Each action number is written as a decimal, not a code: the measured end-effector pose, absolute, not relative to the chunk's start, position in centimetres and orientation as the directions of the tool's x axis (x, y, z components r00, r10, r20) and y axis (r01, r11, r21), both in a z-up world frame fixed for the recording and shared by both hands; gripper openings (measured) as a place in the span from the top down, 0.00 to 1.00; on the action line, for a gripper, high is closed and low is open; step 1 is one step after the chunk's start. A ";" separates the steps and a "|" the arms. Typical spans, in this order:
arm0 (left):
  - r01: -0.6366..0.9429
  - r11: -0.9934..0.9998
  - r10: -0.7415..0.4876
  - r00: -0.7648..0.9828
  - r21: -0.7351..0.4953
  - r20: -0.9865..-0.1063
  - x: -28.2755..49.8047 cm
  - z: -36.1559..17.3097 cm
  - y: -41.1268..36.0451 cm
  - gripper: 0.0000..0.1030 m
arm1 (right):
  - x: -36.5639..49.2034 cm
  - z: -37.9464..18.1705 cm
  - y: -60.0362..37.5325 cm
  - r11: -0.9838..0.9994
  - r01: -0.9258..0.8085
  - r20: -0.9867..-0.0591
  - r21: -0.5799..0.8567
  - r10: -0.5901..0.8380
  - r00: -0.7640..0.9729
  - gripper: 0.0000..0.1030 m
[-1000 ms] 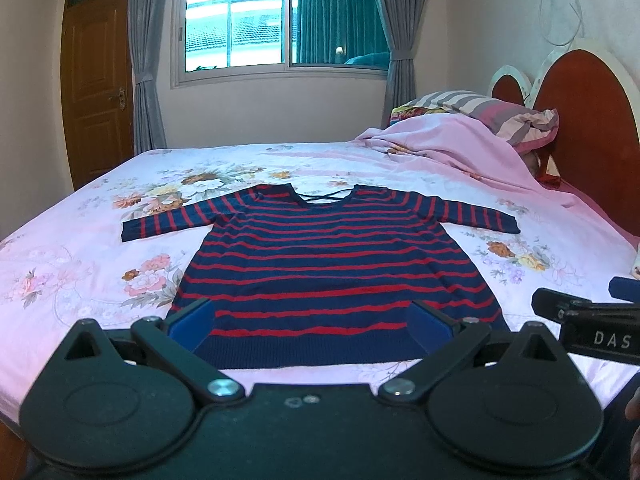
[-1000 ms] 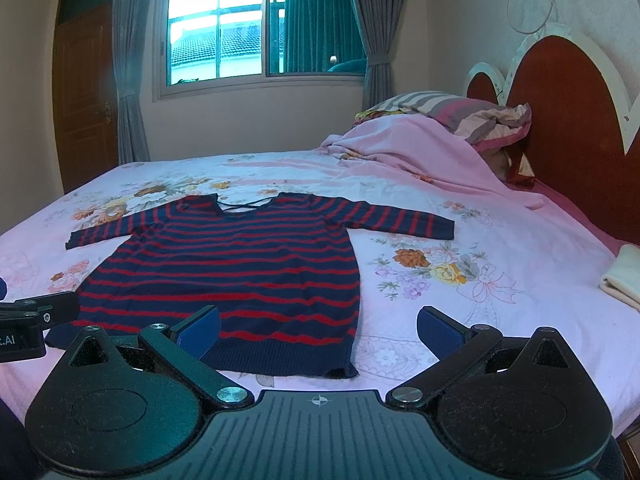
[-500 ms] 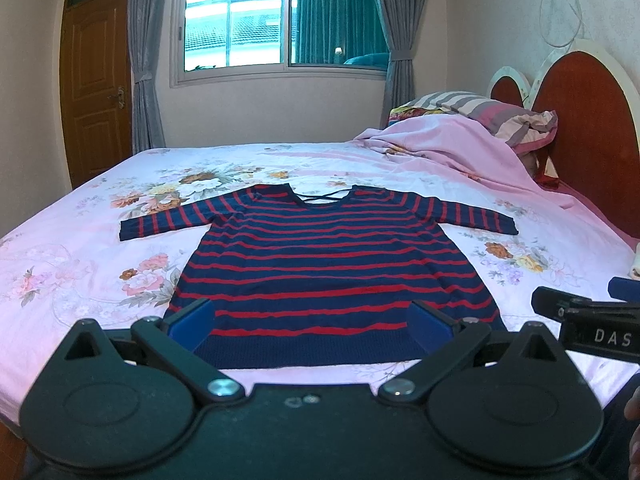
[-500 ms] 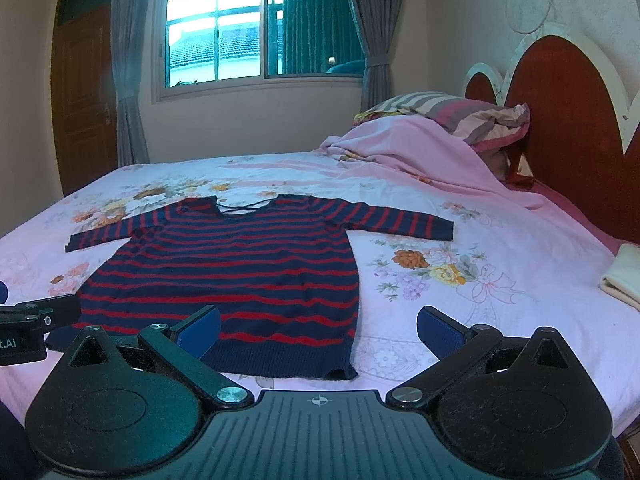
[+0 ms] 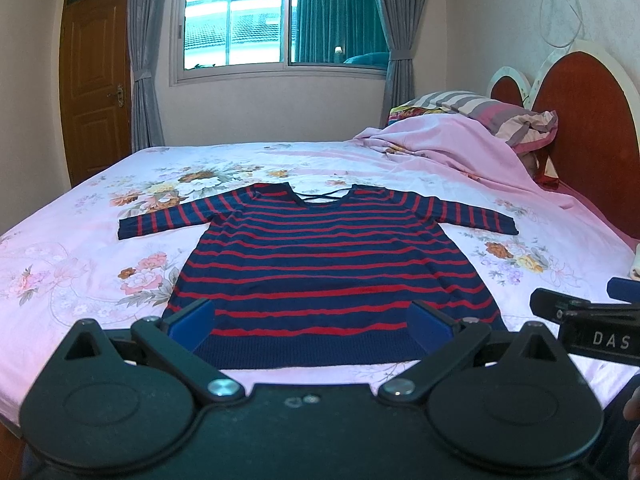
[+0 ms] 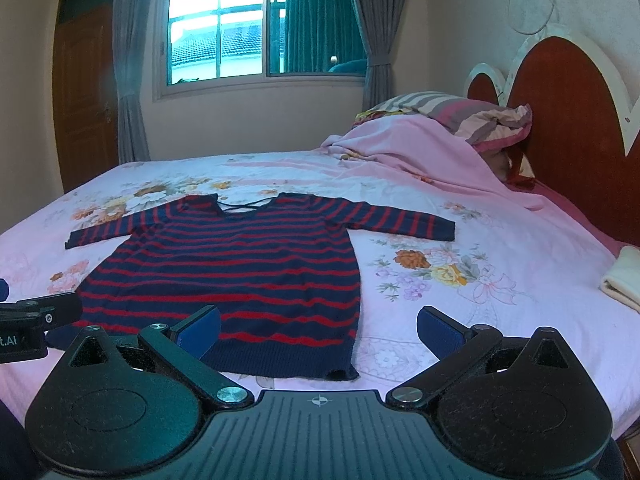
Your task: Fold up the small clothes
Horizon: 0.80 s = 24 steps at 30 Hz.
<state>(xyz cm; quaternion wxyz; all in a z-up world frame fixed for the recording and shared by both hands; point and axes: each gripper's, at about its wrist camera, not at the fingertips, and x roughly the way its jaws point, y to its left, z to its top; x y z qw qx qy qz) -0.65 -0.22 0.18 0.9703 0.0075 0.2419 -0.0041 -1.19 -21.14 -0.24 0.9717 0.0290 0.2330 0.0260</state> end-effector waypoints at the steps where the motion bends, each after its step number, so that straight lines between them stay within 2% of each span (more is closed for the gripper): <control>1: 0.011 1.000 -0.004 0.883 0.013 -0.470 -0.6 0.2 -0.2 0.02 | -1.2 -0.2 -21.1 0.997 -0.037 -0.451 0.068 0.064 0.890 0.00; 18: -0.001 1.000 0.006 0.876 0.010 -0.482 0.5 -0.4 0.1 0.02 | -0.7 -0.4 -21.3 0.998 -0.029 -0.455 0.064 0.055 0.889 0.00; 24: -0.038 0.998 0.009 0.876 -0.050 -0.483 3.4 -0.6 2.9 0.02 | 1.9 -0.4 -22.1 0.999 -0.010 -0.440 0.048 0.030 0.898 0.00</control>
